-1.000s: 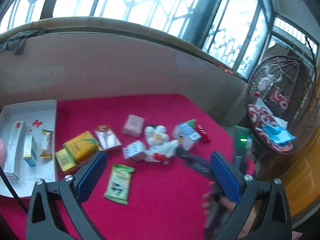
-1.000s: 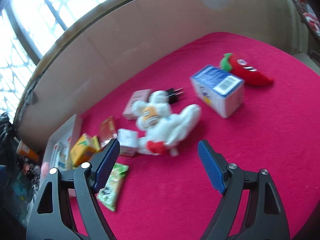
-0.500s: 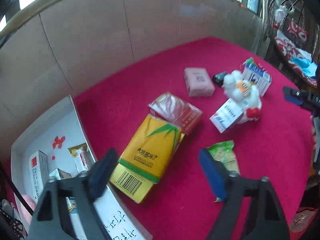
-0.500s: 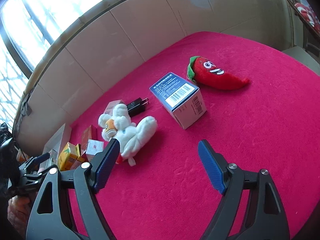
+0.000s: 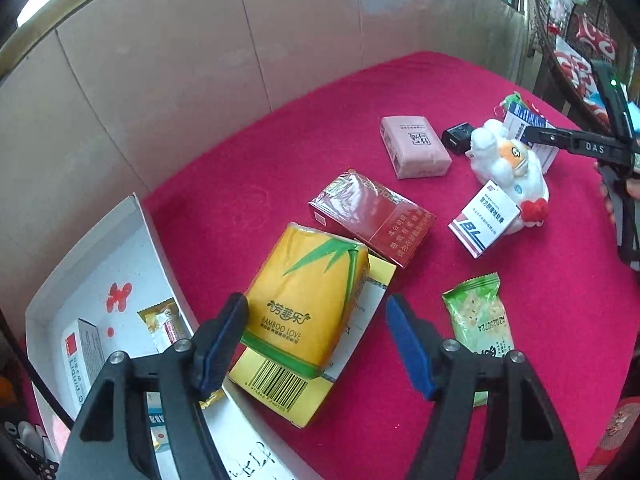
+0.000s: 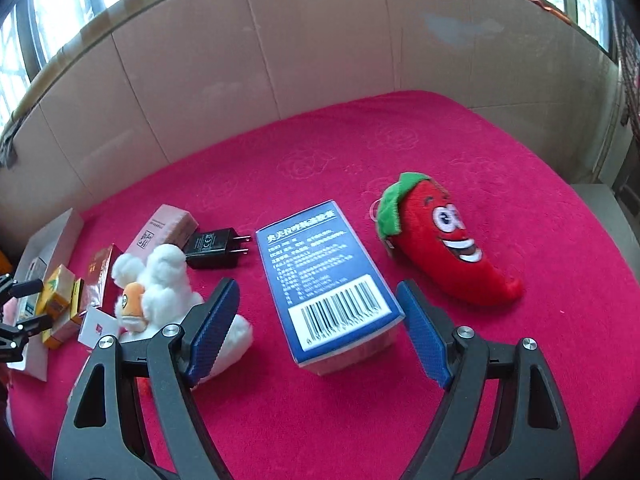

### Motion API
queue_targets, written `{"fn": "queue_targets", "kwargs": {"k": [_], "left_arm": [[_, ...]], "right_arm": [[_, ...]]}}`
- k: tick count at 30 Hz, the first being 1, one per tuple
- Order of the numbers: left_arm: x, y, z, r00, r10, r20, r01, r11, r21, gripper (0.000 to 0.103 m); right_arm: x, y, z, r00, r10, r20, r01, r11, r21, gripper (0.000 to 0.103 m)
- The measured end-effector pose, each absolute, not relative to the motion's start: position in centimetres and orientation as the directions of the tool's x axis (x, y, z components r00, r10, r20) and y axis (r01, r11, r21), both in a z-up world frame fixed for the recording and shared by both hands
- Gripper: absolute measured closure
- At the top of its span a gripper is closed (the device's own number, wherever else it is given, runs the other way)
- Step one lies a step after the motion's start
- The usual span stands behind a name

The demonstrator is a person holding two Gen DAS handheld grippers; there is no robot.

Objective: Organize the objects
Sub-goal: 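Grasp the yellow tissue pack with the left tool while the right tool grasps the blue medicine box, then carry the tissue pack and blue medicine box toward the white tray with both tools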

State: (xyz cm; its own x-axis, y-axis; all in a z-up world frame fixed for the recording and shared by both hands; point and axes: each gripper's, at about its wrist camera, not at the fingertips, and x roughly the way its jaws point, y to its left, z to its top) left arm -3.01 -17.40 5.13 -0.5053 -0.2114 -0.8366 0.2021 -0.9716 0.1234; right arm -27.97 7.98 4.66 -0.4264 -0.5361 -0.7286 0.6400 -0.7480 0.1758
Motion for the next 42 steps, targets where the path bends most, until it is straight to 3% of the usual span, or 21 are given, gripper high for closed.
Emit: {"fn": "queue_targets", "kwargs": {"k": [7,14,20,22,23,24,29,42], "left_arm": [[-2.8,-17.8,6.6,-0.553,-0.219,-0.804,0.213,-0.97,0.117,0.031],[-4.4,-18.2,5.0,-0.477,-0.254,-0.841,0.164,-0.966,0.198,0.031],[-4.6,-19.0,4.2,-0.46,-0.225,-0.859,0.193,-0.97,0.151,0.033],[-4.1,-19.0,4.2,-0.46,-0.226,-0.859,0.213,-0.967,0.14,0.046],[-3.9,-19.0,4.4,-0.461,-0.221,-0.859,0.22,-0.967,0.13,0.053],[-3.7,-18.8,4.4,-0.463,-0.226,-0.857,0.224,-0.965,0.133,0.054],[-2.4,-17.5,5.3,-0.513,-0.235,-0.825,0.258,-0.959,0.113,0.056],[1.6,-10.3,9.4,-0.697,-0.268,-0.665,0.341,-0.94,0.021,0.056]], "right_arm": [[-27.8,6.9,3.8,-0.423,-0.539,-0.729,0.659,-0.735,0.161,0.022],[-28.2,6.7,3.6,-0.429,-0.519,-0.739,0.657,-0.741,0.14,0.022],[-28.3,6.6,3.2,-0.421,-0.515,-0.746,0.66,-0.739,0.137,0.022],[-28.1,6.8,3.1,-0.414,-0.519,-0.748,0.658,-0.739,0.149,0.027],[-28.1,6.9,3.0,-0.416,-0.512,-0.752,0.654,-0.742,0.144,0.042],[-27.9,7.1,3.0,-0.421,-0.508,-0.752,0.653,-0.745,0.138,0.05],[-26.5,8.3,3.4,-0.448,-0.523,-0.725,0.649,-0.748,0.138,0.051],[-20.6,11.9,6.8,-0.43,-0.671,-0.603,0.623,-0.704,0.339,0.051]]}}
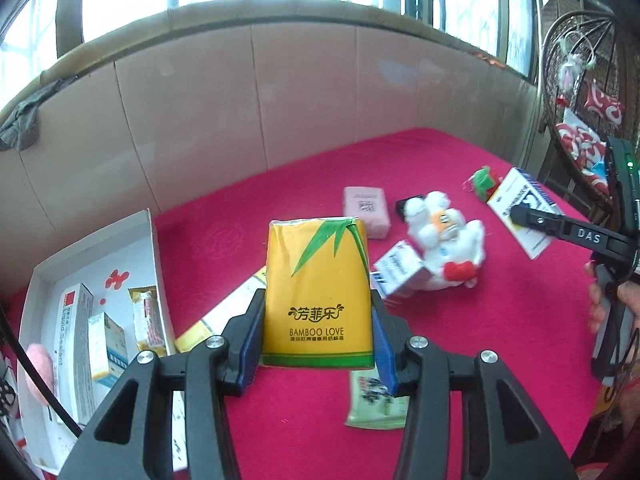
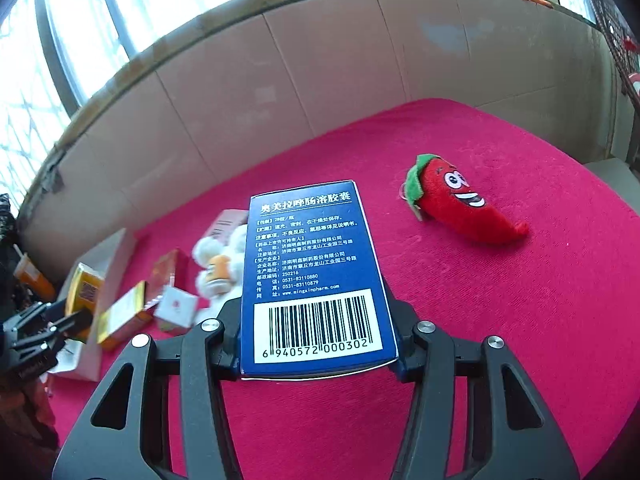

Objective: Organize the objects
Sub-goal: 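Carry the tissue pack and blue medicine box toward the white tray with both tools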

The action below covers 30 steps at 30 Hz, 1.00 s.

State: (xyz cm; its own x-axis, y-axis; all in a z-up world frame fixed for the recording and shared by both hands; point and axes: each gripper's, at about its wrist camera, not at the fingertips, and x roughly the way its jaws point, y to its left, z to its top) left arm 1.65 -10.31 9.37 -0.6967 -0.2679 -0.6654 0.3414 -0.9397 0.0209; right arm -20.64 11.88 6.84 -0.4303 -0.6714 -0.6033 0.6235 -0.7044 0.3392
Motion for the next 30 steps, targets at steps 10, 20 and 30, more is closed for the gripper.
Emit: {"fn": "queue_targets", "kwargs": {"k": [10,20,30], "left_arm": [[4.5,-8.9,11.3,-0.741,-0.294,-0.604,0.375,-0.927,-0.008,0.056],[8.2,-10.1,11.6,-0.765,-0.32,-0.559,0.433,-0.898,-0.078,0.055],[10.6,-11.2,12.3,-0.777,-0.352,-0.522,0.472,-0.874,-0.113,0.055]], "right_arm": [[-17.6,11.5,8.9,-0.406,-0.714,-0.571,0.665,-0.659,0.352,0.051],[-15.7,9.7,9.6,-0.37,-0.73,-0.575,0.688,-0.631,0.359,0.051],[-13.9,8.3,10.5,-0.371,-0.739,-0.563,0.716,-0.613,0.334,0.051]]}}
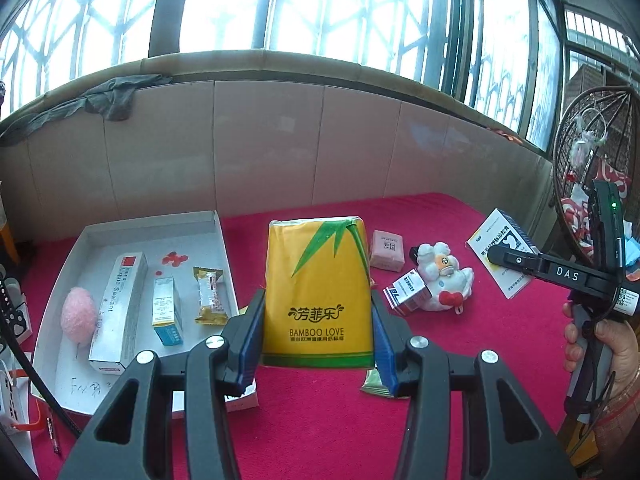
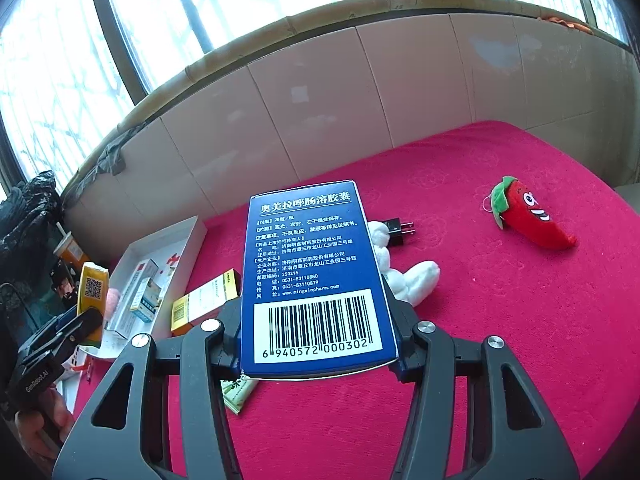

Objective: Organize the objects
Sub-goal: 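Carry the tissue pack and blue medicine box toward the white tray with both tools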

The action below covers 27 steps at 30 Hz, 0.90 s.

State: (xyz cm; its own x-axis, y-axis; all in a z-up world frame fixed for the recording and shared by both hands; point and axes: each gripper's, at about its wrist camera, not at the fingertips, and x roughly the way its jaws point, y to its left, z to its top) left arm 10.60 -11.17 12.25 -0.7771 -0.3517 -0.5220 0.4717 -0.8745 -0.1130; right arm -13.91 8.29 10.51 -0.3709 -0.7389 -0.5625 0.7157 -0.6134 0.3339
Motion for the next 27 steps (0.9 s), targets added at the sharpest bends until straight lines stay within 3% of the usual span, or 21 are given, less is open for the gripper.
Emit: {"fn": "queue_targets", "kwargs": {"k": [27], "left_arm": [[16.7,-13.7,13.5,-0.77,-0.459,-0.443,0.572,-0.804,-0.162,0.055]], "right_arm": [[-9.1,3.4,13.3,-0.333,-0.765,-0.551,0.795,-0.542,0.273,0.051]]}}
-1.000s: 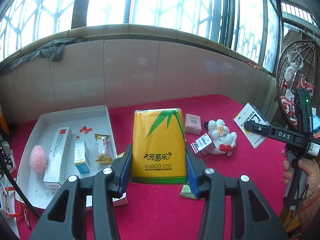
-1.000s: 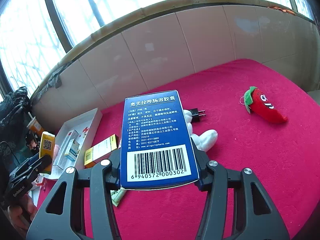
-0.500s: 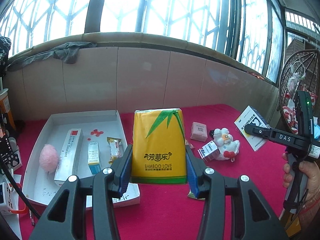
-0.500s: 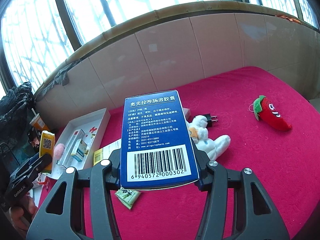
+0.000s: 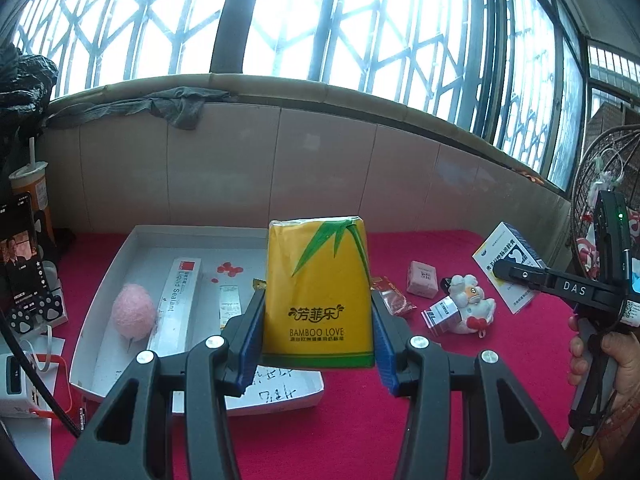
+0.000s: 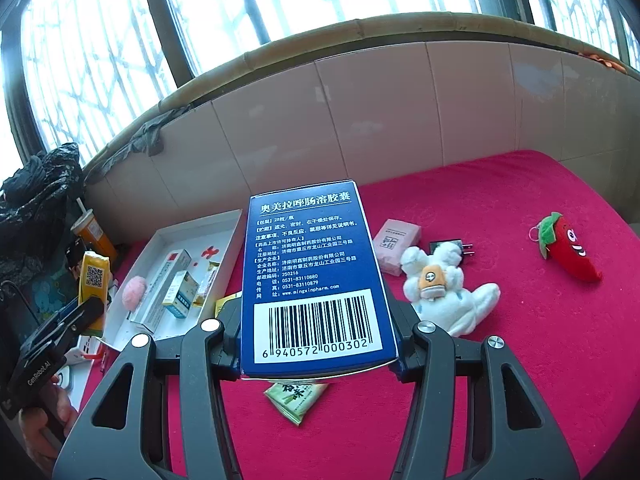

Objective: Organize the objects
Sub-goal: 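Carry the tissue pack and blue medicine box toward the white tray with both tools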

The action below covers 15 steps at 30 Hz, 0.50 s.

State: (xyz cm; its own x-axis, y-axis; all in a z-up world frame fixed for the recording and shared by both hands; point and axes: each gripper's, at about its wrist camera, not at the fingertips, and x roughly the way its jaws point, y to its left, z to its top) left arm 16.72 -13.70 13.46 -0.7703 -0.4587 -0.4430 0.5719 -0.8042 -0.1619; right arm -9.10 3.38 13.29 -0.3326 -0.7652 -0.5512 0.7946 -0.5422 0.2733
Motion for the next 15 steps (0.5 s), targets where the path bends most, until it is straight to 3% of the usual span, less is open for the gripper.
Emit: {"fn": "queue_targets", "kwargs": {"k": [15], "left_arm": [[19.6,-17.2,12.5,-0.725,-0.508,-0.465,0.649,-0.731,-0.213,0.055]], "right_arm": [[-6.2,-0.4,13.6,-0.279,-0.774,-0.569,0.847,-0.477,0.233,0.051]]}}
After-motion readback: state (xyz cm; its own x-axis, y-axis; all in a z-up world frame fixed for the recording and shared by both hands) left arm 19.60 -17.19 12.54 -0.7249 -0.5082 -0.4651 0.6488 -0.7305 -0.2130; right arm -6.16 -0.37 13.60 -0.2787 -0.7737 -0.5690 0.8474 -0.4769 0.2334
